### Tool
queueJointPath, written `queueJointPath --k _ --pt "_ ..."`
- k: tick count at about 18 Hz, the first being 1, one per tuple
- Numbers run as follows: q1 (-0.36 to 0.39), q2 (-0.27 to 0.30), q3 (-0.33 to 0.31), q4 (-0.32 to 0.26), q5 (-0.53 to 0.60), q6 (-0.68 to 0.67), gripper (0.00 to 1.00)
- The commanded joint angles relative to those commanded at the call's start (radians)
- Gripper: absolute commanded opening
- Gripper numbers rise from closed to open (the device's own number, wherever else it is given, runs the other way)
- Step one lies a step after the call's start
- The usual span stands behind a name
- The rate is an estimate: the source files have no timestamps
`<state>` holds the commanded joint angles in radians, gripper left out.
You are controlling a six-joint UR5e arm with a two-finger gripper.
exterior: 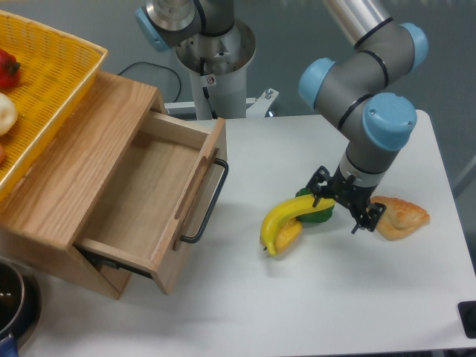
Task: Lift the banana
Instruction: 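Move the gripper from the pastry over the yellow banana's stem end, then lower the gripper and close it on the banana stem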
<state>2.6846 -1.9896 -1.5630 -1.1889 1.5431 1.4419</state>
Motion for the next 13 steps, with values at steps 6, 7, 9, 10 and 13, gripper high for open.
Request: queueJointPath --k 6,7,9,10,13 --pt "-0.003 -0.005 -0.026 -0.002 0.017 0.114 1.00" --pt "-0.003 -0.005 -0.026 -0.002 0.017 0.114 0.99" --pt "-0.003 -0.009 -0.026 -0.002 0.017 0.130 0.97" --pt "-0.002 -0.009 -0.026 -0.002 0.017 0.147 0.97" --pt "0.000 -0.011 -0.026 -0.002 0.018 0.166 0.93"
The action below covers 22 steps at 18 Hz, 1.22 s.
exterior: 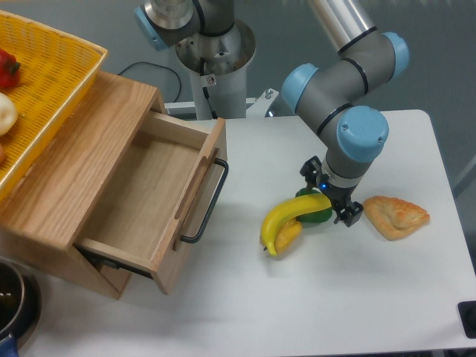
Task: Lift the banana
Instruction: 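Lower the gripper and close it on the banana stem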
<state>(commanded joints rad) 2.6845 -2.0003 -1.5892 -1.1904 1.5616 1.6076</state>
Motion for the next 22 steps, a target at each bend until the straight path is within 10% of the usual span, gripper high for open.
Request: queueJointPath --k 6,19,22 --pt "-0.003 -0.003 -0.002 0.000 0.029 0.018 0.74" --pt "-0.020 0.005 -0.028 0.002 0.031 0.011 0.70" --pt "-0.018 0.005 -0.026 0.002 0.031 0.017 0.52"
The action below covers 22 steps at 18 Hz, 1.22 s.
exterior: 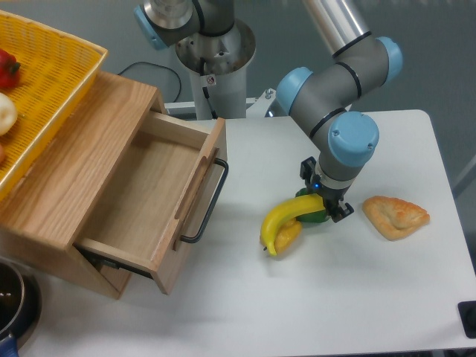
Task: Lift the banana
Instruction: 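Lower the gripper and close it on the banana stem, then lift the banana by its stem off the green pepper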
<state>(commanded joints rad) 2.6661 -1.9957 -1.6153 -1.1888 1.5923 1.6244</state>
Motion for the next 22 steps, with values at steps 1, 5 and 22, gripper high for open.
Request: queueJointPath --k 1,5,22 --pt "0.002 0.002 0.000 0.000 0.000 0.000 0.44" --pt "0.003 0.003 0.000 0.000 0.000 0.002 0.19" --pt "0.009 0.086 0.239 -0.377 0.015 -0.063 0.11"
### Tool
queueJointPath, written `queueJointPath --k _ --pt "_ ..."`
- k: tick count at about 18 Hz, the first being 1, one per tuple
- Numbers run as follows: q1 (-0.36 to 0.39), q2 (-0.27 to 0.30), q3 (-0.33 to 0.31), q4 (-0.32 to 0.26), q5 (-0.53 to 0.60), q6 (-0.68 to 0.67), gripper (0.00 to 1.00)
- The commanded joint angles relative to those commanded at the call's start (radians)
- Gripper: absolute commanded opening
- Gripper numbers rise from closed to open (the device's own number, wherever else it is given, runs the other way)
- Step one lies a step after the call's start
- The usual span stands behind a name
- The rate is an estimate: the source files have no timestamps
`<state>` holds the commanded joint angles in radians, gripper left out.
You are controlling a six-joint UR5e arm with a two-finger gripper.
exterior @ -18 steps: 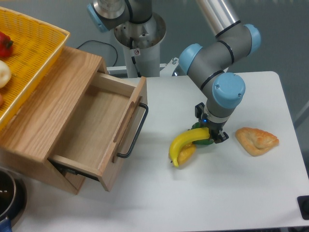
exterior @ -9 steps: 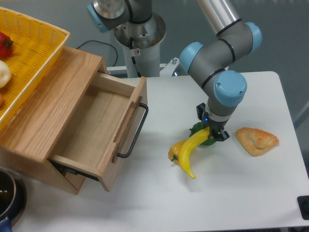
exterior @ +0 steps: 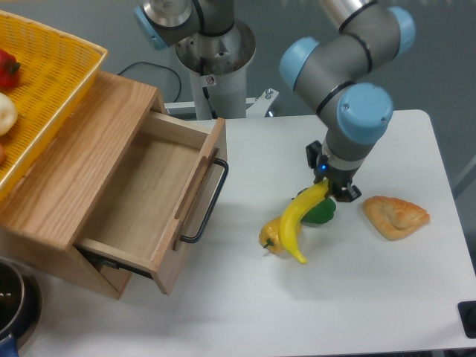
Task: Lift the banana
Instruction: 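Lift the banana by its stem off the green pepper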
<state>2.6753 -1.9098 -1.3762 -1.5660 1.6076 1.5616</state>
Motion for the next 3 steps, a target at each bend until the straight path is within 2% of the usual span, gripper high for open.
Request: queueJointPath --k 3 --pt "0.000 0.002 0.032 -0.037 0.000 -0.026 0.11"
